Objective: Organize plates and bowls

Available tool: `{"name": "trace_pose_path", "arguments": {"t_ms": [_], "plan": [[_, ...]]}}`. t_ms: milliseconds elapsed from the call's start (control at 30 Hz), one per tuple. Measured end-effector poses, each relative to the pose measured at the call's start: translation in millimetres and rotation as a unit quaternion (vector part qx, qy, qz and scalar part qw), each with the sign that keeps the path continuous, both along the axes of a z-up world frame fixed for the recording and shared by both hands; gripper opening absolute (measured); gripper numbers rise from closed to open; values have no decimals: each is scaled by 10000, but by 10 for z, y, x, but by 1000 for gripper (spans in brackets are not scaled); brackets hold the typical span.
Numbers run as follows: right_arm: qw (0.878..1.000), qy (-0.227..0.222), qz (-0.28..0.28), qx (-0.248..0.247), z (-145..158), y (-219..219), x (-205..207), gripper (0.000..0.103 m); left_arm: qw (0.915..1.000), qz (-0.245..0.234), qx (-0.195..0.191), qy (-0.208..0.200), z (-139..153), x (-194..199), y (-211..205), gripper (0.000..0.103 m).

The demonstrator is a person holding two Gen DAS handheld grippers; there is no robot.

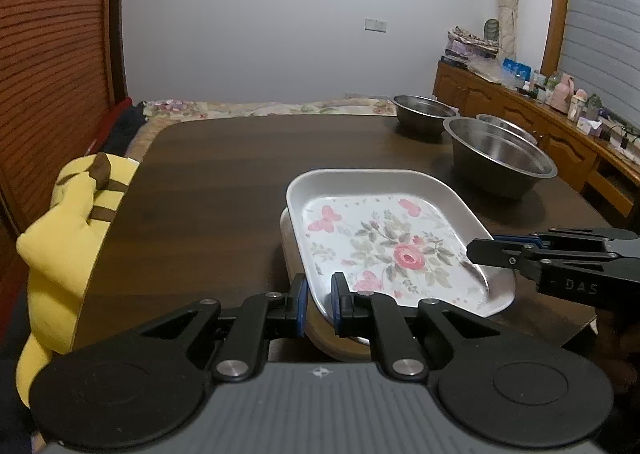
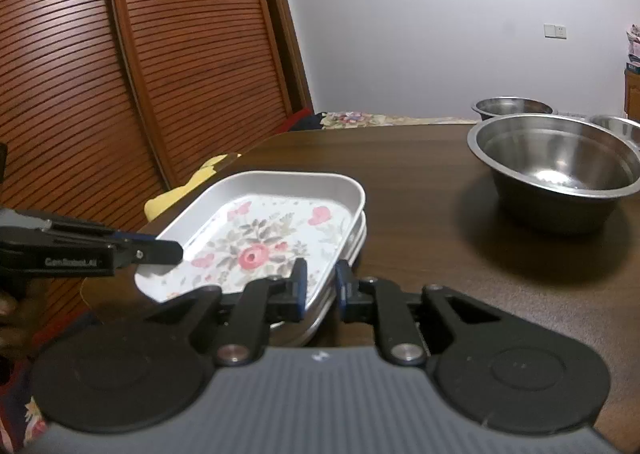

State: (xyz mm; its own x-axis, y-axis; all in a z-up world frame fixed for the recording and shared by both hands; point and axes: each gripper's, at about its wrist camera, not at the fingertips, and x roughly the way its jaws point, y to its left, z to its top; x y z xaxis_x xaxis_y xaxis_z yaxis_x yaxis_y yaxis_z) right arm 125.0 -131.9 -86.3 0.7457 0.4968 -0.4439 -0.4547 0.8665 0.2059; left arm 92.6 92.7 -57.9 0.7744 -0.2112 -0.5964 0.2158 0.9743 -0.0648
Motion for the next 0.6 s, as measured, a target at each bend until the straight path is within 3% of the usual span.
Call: {"name": "trace_pose_path", "arguments": {"t_ms": [133, 333, 600], "plan": [[10000, 25, -1, -45, 11, 5, 21, 17, 9998, 74, 171, -20, -11, 12, -20, 14], [9999, -81, 7, -109, 37, 0, 15, 17, 9999, 101, 119, -28, -43, 17, 13, 14], [9995, -251, -166, 1, 180, -248, 29, 17, 9994, 132, 58, -309, 163, 50, 49, 18]]}}
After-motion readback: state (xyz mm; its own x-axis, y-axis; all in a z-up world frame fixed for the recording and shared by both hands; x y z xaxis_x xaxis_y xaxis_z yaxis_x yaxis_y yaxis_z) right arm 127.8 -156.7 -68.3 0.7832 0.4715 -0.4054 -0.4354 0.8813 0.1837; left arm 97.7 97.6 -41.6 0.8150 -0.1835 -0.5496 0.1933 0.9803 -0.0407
